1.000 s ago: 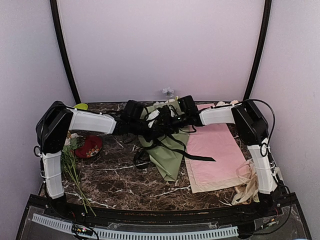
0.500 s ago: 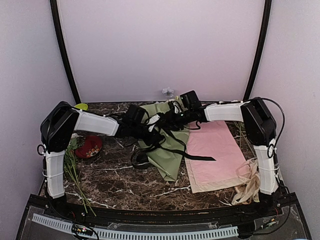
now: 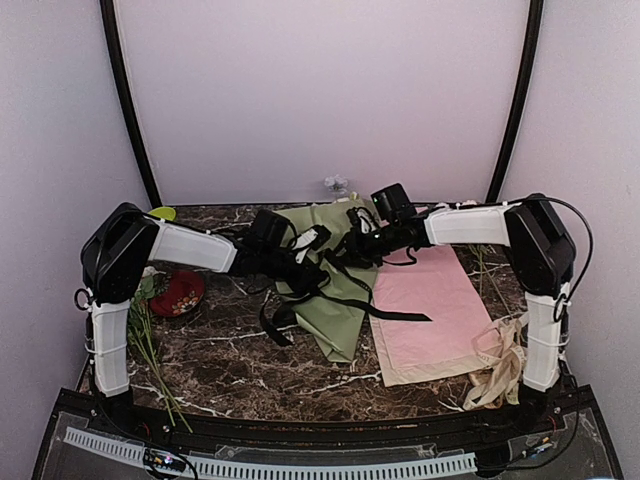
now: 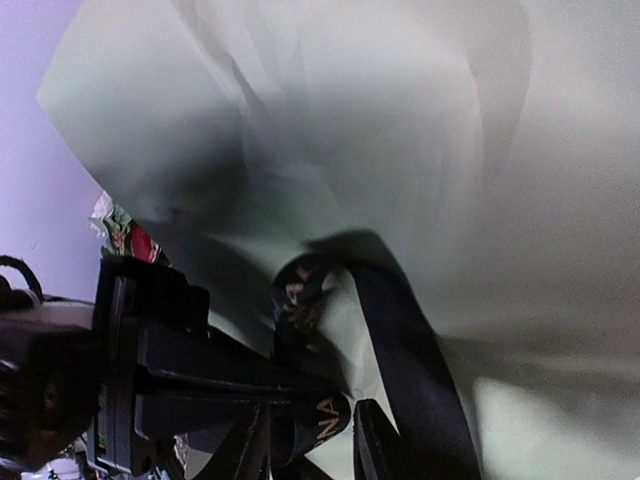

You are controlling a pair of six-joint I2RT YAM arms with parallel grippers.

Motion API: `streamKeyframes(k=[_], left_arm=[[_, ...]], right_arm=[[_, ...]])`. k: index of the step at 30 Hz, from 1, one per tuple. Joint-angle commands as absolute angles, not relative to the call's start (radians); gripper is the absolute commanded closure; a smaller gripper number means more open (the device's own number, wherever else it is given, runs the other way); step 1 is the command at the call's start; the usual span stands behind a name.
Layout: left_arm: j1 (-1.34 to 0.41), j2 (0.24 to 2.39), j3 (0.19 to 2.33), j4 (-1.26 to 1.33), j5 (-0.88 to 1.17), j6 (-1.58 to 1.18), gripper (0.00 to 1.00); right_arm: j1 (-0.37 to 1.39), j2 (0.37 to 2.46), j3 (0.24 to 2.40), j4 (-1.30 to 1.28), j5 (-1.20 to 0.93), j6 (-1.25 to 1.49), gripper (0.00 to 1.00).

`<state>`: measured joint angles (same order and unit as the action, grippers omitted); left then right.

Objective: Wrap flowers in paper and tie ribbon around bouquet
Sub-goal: Cross the ribbon over the folded bouquet.

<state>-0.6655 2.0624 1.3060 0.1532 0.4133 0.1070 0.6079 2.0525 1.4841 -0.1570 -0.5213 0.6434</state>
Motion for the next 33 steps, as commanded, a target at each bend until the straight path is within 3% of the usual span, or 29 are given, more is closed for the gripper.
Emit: streamKeyframes(k=[1,6,10,20,22,26,28,33], left_arm=[[-0.660,2.060,1.292,0.177,0.442,0.089,0.98],[-0.660,2.060,1.294,0.166,0.439,0.090,0.98],[-0.657,2.060,1.295,0.167,0.447,0.089,0.99],[-0.653,2.060,1.293,0.170,0.452,0.086,1.00],[-0.653,2.060,1.292,0.170,0.454,0.085,1.00],[-0.651,2.059,1.295,0.164,0.463,0.087,1.00],[-0.652,2.053,1.298,0.156,0.467,0.091,0.96],[-0.640,1.991,1.331,0.084,0.487,0.102,0.65]], right_arm=[[0.624,2.031,1.424,-0.077,-0.627,0.659,0.68],[0.648,2.063,1.451,-0.073,-0.641,0.637,0.62],[0.648,2.092,1.461,-0.098,-0.641,0.626,0.68],[0.648,2.114,1.465,-0.155,-0.612,0.593,0.70],[0.648,2.123,1.477,-0.158,-0.616,0.590,0.76],[0.647,2.136,1.489,-0.161,-0.621,0.582,1.00],[0.647,2.132,1.477,-0.159,-0.618,0.581,1.00],[0.642,2.127,1.440,-0.134,-0.615,0.591,1.00]])
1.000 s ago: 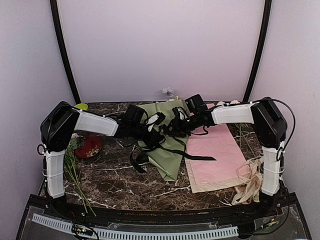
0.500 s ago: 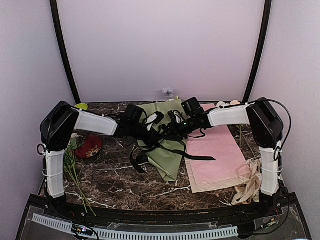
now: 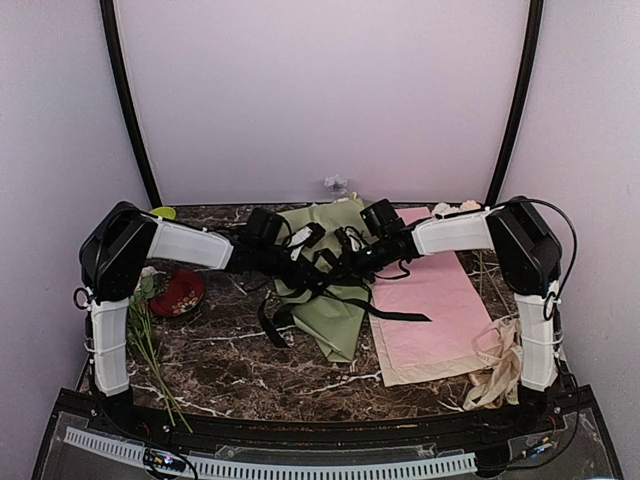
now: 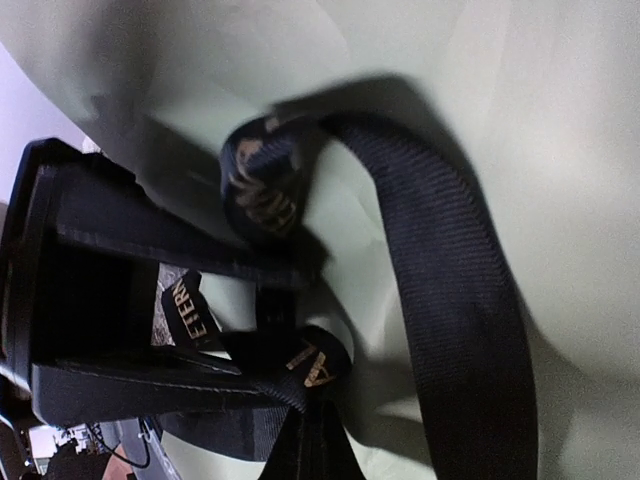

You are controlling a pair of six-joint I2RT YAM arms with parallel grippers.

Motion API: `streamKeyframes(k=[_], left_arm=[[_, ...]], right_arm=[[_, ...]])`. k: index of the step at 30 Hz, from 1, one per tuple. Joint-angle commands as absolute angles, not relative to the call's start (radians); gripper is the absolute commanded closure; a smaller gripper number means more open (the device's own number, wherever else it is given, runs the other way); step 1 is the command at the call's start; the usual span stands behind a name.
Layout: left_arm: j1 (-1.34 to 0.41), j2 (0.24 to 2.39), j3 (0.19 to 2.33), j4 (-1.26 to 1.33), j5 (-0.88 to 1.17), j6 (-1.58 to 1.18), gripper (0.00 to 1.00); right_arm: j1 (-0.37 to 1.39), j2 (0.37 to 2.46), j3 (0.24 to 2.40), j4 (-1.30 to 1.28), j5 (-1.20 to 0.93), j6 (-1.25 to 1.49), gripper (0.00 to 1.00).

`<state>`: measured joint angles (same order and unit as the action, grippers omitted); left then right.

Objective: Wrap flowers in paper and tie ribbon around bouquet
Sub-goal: Cross the ribbon over the folded bouquet.

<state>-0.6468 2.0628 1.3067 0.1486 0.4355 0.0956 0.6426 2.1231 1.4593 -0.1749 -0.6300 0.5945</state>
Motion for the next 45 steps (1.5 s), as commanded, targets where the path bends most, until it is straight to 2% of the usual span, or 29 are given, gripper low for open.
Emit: streamKeyframes(k=[1,2,4,13,22,24,26,30,31,37,45], left_arm=[[-0.636,1.973,1.333,0.080,0.490,0.105,0.59],[-0.630,1.955,1.333,0.080,0.496,0.107,0.53],[-0.622,1.946,1.350,0.076,0.495,0.099,0.48],[-0.621,2.022,1.448,0.026,0.397,0.097,0.45],[-0.630,2.132,1.575,-0.109,0.255,0.260,0.38],[-0.632,2.145,1.579,-0.111,0.249,0.259,0.43],[-0.632,2.145,1.579,-0.107,0.253,0.256,0.53],[-0.633,2.132,1.568,-0.115,0.227,0.247,0.96],[-0.632,2.124,1.557,-0.119,0.197,0.240,1.00],[-0.621,2.020,1.412,-0.134,0.083,0.168,1.00],[-0.569,1.804,1.209,-0.095,0.049,0.048,0.99]], right_arm=[[0.642,2.129,1.436,-0.129,-0.617,0.593,1.00],[0.641,2.133,1.434,-0.126,-0.619,0.595,1.00],[0.642,2.139,1.429,-0.118,-0.621,0.599,1.00],[0.642,2.137,1.423,-0.116,-0.617,0.595,1.00],[0.643,2.133,1.423,-0.113,-0.620,0.597,1.00],[0.643,2.129,1.423,-0.111,-0.620,0.598,1.00],[0.643,2.124,1.424,-0.111,-0.620,0.598,1.00],[0.642,2.108,1.429,-0.103,-0.619,0.605,1.00],[0.640,2.102,1.426,-0.096,-0.618,0.609,1.00],[0.609,2.052,1.311,0.019,-0.609,0.709,1.00],[0.599,2.077,1.286,0.000,-0.598,0.712,1.00]])
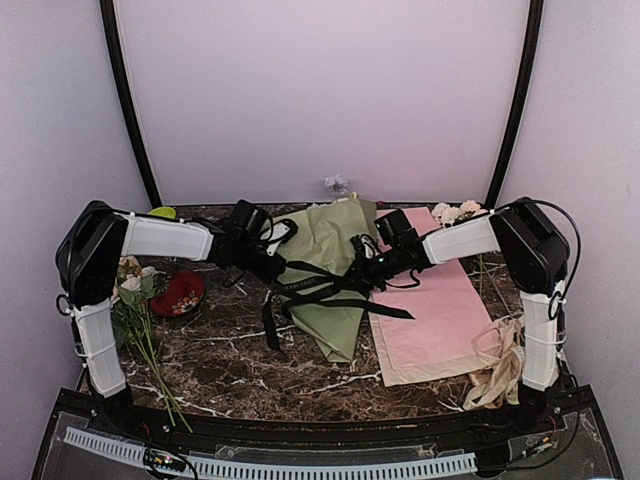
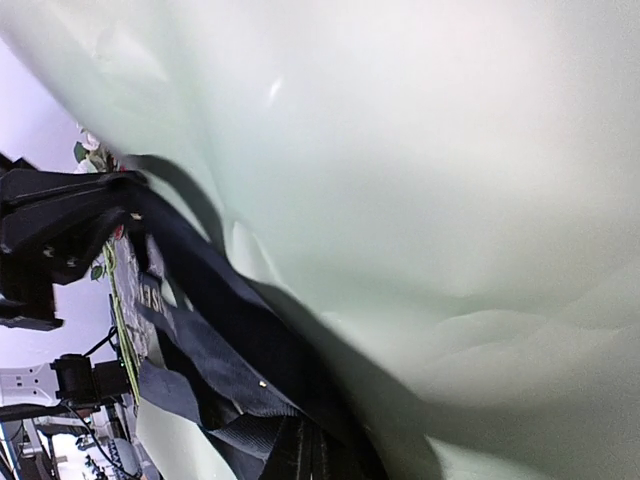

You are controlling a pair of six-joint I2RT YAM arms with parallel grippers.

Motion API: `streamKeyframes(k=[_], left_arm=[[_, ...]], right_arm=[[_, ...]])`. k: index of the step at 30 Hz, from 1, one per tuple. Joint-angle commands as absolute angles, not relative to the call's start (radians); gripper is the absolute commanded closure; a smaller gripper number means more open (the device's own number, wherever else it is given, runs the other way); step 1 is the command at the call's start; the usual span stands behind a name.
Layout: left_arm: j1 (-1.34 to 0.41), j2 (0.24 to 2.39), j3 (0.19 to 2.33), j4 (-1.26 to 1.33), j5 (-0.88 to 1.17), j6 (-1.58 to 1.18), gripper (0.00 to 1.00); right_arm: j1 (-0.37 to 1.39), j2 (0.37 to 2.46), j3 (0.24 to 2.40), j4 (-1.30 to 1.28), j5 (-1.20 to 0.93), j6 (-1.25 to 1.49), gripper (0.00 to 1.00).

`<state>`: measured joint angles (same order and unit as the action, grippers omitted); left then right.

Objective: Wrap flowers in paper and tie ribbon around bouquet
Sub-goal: Cross the ribbon over the folded bouquet.

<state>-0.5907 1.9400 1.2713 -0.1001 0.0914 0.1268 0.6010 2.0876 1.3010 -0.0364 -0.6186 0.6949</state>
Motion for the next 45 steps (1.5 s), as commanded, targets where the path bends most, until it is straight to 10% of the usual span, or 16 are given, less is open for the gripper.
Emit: streamKeyframes(k=[1,10,16,20,26,45], left_arm=[[-0.563,1.785,1.195,-0.109,0.033,0.025,0.99],[-0.492,1.680,0.988,-0.116,0.065,-0.188,0.91],[-0.493,1.604,0.975,-0.084,-0.061,-0.191,0.49],[-0.497,1.479,0.918,0.133,-0.020,-0.037,0.52],[-0.636,1.439,0.900,0.029,0.609,0.541,0.62],[-0.724,1.837,1.118,-0.055,0.282,0.819,0.54]], right_arm=[[0.600,2.081,1.288,-0.006,-0.591,0.711,1.00],[0.600,2.098,1.287,-0.038,-0.578,0.702,1.00],[0.607,2.109,1.312,-0.062,-0.581,0.692,1.00],[0.611,2.109,1.325,-0.076,-0.581,0.686,1.00],[0.612,2.106,1.346,-0.105,-0.577,0.677,1.00],[0.621,2.114,1.381,-0.110,-0.589,0.674,1.00]])
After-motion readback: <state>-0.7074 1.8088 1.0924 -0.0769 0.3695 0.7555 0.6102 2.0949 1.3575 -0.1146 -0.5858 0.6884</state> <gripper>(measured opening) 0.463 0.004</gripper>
